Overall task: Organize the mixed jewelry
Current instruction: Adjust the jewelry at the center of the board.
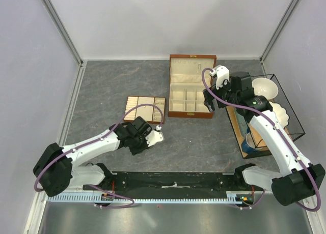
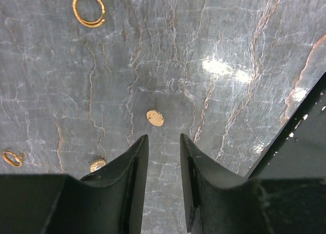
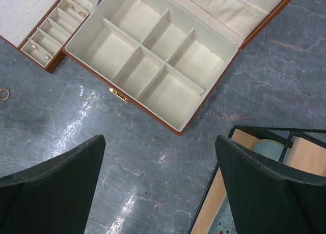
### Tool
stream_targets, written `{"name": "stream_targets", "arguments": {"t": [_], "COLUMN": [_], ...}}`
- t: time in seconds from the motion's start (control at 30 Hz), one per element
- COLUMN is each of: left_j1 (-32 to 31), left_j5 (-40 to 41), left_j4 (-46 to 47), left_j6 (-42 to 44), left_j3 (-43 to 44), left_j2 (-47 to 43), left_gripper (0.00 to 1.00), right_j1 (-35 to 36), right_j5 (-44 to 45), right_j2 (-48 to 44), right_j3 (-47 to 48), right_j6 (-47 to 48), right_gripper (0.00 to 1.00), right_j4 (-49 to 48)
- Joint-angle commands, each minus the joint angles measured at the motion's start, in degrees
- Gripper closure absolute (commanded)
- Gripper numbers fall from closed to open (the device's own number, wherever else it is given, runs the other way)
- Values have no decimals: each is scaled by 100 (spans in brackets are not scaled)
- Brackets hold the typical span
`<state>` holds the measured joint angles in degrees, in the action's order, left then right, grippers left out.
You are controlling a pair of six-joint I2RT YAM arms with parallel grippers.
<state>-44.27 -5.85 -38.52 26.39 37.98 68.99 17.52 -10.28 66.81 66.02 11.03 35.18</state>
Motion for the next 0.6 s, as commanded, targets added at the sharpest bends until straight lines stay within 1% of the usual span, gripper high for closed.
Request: {"name": "stream_targets", "arguments": {"t": [0.0, 0.23, 0.37, 0.4, 0.57], "left_j1": [-266, -538, -618, -626, -635], "left_j5": [330, 567, 576, 724, 848], "left_j4": [292, 521, 574, 609, 723], "left_j6": [-126, 6, 33, 41, 182], "left_j3": [-106, -168, -150, -159, -212], "left_j2": [114, 281, 413, 439, 633], "left_gripper": [62, 62, 61, 61, 63], "right_j1": [32, 24, 24, 24, 23], "right_j5": [88, 79, 79, 79, 53], "right_j2": [-97, -89, -97, -98, -115], "right_j3": [-72, -54, -54, -63, -63], "right_j6": [84, 75, 75, 84, 75], "right_gripper": [2, 2, 2, 2, 2], "right_j4": [-178, -178, -178, -169, -169]}}
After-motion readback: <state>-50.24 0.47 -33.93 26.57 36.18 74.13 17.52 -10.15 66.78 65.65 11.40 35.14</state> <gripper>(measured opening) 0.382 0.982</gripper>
